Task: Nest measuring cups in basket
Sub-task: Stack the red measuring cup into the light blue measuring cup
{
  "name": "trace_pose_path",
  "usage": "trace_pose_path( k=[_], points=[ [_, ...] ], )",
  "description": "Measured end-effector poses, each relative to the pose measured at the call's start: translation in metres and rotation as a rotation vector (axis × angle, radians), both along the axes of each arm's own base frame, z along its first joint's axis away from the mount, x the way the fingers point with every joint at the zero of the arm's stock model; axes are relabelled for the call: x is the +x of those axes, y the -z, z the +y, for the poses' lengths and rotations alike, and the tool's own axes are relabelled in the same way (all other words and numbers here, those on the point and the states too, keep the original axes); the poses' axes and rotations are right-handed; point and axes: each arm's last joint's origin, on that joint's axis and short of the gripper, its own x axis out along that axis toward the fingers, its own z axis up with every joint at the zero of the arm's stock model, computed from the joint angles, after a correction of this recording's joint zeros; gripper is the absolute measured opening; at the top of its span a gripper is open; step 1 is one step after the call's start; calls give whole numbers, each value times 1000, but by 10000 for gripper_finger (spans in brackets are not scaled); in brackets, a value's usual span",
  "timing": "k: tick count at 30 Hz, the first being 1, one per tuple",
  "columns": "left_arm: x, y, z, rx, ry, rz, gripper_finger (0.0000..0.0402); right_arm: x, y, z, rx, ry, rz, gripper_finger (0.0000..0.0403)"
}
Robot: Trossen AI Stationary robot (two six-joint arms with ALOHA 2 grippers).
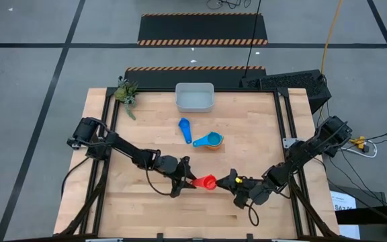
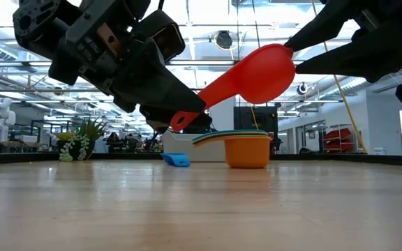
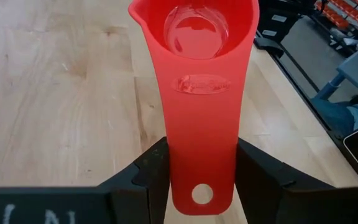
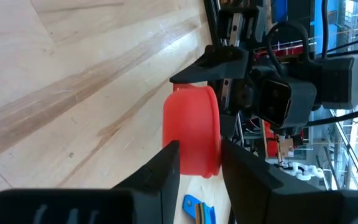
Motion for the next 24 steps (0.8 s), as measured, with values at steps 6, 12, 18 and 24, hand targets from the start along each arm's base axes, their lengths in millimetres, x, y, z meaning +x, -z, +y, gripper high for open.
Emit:
trace_pose_path(
  k=[6, 12, 18, 24],
  points=[
    [1, 0, 4, -3, 18, 0, 153, 0, 0, 0, 8, 3, -1, 109],
    [1, 1, 4, 22, 35, -6, 153, 0, 0, -1, 26, 14, -3, 88],
    [-1, 2, 3, 22, 76, 11, 153, -1, -5, -2, 32, 16, -13, 62],
    [-1, 2, 2, 21, 83, 8, 154, -2, -5, -2, 41, 17, -8, 59]
  ],
)
